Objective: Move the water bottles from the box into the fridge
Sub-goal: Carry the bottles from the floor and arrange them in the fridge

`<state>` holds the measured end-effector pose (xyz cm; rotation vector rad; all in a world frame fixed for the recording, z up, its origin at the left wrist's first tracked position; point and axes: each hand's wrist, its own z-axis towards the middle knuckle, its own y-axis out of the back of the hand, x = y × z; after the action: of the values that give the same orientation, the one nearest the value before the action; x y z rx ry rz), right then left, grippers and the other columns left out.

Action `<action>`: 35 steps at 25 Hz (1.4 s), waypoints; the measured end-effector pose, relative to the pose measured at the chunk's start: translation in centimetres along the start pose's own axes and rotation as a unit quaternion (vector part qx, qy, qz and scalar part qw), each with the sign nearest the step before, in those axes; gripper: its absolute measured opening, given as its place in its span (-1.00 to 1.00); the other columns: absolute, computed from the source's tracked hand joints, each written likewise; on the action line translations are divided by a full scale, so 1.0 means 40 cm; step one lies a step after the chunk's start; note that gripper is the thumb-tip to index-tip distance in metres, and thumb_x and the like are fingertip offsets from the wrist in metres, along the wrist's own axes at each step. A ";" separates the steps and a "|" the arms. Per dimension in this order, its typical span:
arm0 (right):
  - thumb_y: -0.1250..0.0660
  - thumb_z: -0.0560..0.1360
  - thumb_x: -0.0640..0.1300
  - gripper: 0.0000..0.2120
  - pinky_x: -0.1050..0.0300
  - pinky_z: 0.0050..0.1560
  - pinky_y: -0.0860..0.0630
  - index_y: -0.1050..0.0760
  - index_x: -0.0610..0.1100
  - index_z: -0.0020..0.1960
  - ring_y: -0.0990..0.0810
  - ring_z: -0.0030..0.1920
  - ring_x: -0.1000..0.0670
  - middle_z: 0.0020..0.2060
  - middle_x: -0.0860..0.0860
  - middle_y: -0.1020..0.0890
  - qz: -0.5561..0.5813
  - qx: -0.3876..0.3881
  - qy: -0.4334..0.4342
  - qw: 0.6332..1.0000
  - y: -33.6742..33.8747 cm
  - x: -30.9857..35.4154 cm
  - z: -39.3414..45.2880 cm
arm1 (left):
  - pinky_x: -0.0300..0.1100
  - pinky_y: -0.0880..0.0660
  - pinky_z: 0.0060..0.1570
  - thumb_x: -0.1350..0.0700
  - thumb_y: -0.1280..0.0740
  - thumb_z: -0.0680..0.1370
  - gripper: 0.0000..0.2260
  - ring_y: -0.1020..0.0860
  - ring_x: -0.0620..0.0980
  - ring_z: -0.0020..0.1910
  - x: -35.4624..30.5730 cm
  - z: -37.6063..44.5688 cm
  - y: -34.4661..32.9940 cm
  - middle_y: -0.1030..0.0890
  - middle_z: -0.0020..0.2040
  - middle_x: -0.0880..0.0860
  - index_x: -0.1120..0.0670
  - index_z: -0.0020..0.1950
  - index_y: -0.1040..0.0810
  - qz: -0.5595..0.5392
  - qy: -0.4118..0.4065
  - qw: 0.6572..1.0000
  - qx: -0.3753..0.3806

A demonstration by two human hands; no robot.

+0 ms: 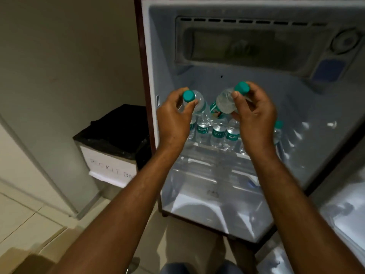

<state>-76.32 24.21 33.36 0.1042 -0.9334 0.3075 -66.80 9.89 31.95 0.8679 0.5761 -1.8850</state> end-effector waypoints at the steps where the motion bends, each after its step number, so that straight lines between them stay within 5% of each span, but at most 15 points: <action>1: -0.40 0.57 -0.01 -0.65 -0.09 0.14 -0.65 -0.54 -0.09 0.32 -0.67 0.16 0.06 0.14 0.03 -0.67 0.016 -0.027 -0.006 0.999 -0.010 -0.010 0.012 | -0.30 -0.55 0.17 0.19 -0.51 0.48 -0.67 -0.63 -0.14 0.12 0.009 0.014 -0.023 -0.66 0.09 -0.04 0.13 0.23 -0.61 -0.016 0.006 1.000 -0.017; 5: -0.35 0.61 -0.08 -0.68 -0.06 0.17 -0.64 -0.47 -0.12 0.33 -0.65 0.16 0.09 0.15 0.06 -0.63 0.045 -0.086 -0.035 0.995 -0.057 -0.060 0.068 | -0.22 -0.55 0.21 0.23 -0.48 0.51 -0.68 -0.60 -0.06 0.18 0.052 0.085 -0.107 -0.64 0.16 0.05 0.15 0.25 -0.57 -0.046 0.027 0.998 -0.037; 9: -0.32 0.63 -0.11 -0.74 -0.14 0.20 -0.60 -0.42 -0.11 0.29 -0.63 0.16 0.01 0.12 0.02 -0.60 0.060 -0.116 -0.030 0.991 -0.102 -0.112 0.151 | -0.58 -0.45 -0.05 0.21 -0.44 0.54 -0.71 -0.56 -0.17 0.07 0.108 0.143 -0.185 -0.59 0.10 -0.06 0.11 0.25 -0.55 -0.047 0.070 0.996 -0.042; 12: -0.31 0.63 -0.12 -0.71 -0.07 0.24 -0.59 -0.40 -0.10 0.32 -0.60 0.20 0.00 0.19 -0.04 -0.59 0.036 -0.109 -0.036 0.993 -0.131 -0.158 0.217 | -0.66 -0.37 -0.13 0.19 -0.43 0.56 -0.75 -0.55 -0.16 0.07 0.157 0.194 -0.232 -0.58 0.07 -0.10 0.10 0.23 -0.55 -0.014 0.069 0.997 -0.022; 19: -0.35 0.61 -0.19 -0.67 0.08 0.31 -0.53 -0.47 -0.20 0.36 -0.56 0.27 -0.09 0.30 -0.14 -0.54 -0.107 -0.019 -0.089 0.990 -0.160 -0.294 0.346 | -0.28 -0.44 0.15 0.29 -0.37 0.56 -0.70 -0.56 0.05 0.24 0.267 0.333 -0.283 -0.60 0.26 0.12 0.18 0.30 -0.56 0.132 0.098 0.982 0.096; 22: -0.35 0.61 -0.11 -0.67 -0.07 0.30 -0.54 -0.48 -0.14 0.36 -0.57 0.26 -0.11 0.29 -0.11 -0.56 -0.193 0.074 -0.123 0.971 -0.170 -0.328 0.384 | -0.15 -0.48 0.22 0.18 -0.41 0.57 -0.70 -0.55 0.11 0.23 0.297 0.389 -0.289 -0.59 0.26 0.16 0.19 0.29 -0.58 0.263 0.064 0.937 0.218; 26: -0.38 0.60 -0.06 -0.71 0.08 0.12 -0.54 -0.52 -0.11 0.29 -0.55 0.07 -0.02 0.22 -0.07 -0.60 -0.297 0.169 -0.137 0.930 -0.189 -0.357 0.416 | -0.15 -0.42 -0.07 -0.02 -0.34 0.59 -0.71 -0.55 0.03 -0.01 0.314 0.449 -0.314 -0.63 0.18 0.13 0.14 0.20 -0.62 0.436 0.065 0.835 0.330; 30: -0.39 0.58 -0.02 -0.70 0.13 0.02 -0.48 -0.56 -0.10 0.27 -0.56 0.05 -0.03 0.19 -0.08 -0.62 -0.365 0.247 -0.137 0.887 -0.198 -0.395 0.429 | -0.17 -0.45 0.00 -0.04 -0.38 0.57 -0.62 -0.57 0.08 0.16 0.351 0.461 -0.325 -0.59 0.26 0.13 0.15 0.31 -0.57 0.461 0.082 0.795 0.386; 35: -0.42 0.56 0.00 -0.70 0.14 -0.07 -0.49 -0.58 -0.09 0.24 -0.59 0.01 -0.04 0.11 -0.06 -0.63 -0.388 0.303 -0.163 0.855 -0.202 -0.424 0.432 | -0.17 -0.52 0.00 0.01 -0.46 0.53 -0.59 -0.59 0.06 0.12 0.382 0.453 -0.333 -0.61 0.22 0.12 0.16 0.31 -0.56 0.460 0.124 0.782 0.401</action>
<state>-96.65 9.08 30.36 1.1222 -1.0212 -0.1944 -89.21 -5.56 32.07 1.5867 -0.5418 -1.0281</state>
